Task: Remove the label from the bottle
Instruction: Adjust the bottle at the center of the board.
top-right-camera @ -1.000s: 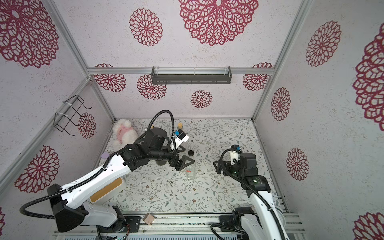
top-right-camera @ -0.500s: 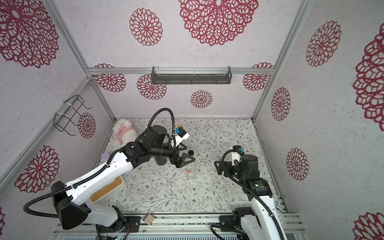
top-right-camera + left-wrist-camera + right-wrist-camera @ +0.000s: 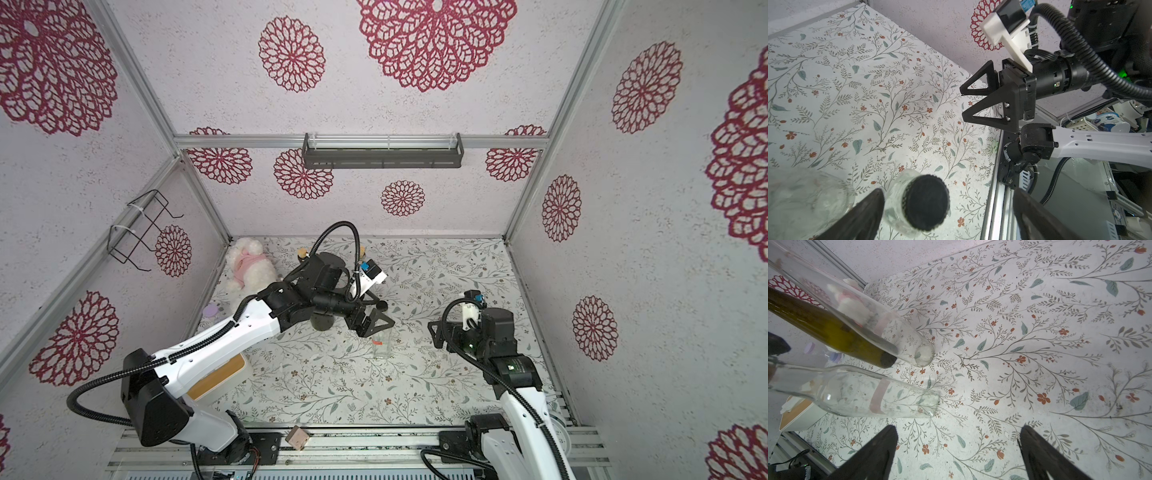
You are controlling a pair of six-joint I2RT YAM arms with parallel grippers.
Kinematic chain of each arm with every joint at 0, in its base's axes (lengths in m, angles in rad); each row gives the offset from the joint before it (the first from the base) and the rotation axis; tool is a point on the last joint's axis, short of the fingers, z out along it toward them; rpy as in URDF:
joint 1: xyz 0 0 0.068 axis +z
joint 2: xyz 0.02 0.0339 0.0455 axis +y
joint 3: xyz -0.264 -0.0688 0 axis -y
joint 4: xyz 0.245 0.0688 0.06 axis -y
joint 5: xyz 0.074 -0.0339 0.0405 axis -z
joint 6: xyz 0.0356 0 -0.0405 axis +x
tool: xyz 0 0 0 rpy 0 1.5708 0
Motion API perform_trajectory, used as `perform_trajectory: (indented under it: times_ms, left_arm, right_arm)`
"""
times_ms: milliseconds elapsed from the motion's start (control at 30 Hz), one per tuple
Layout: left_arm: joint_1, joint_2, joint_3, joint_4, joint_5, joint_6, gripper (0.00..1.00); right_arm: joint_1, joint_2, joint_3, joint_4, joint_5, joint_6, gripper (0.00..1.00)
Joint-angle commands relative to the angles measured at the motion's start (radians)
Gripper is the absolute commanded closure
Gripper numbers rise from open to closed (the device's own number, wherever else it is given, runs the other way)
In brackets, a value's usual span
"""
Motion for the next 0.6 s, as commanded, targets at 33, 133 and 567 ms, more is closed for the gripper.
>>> perform_trajectory:
  times_ms: [33,133,567]
  left_arm:
    - [0.008,0.022,0.017,0.012,0.012,0.036,0.04]
    - [0.007,0.038,0.019,0.008,0.008,0.039,0.06]
    - [0.008,0.057,0.039,-0.013,-0.012,0.049,0.15]
  right_arm:
    - [-0.006,-0.006,0.008,0.015,-0.004,0.000,0.05]
    - [-0.005,-0.003,0.006,0.014,0.000,-0.006,0.05]
    - [-0.005,0.009,0.005,0.025,-0.011,-0.003,0.05]
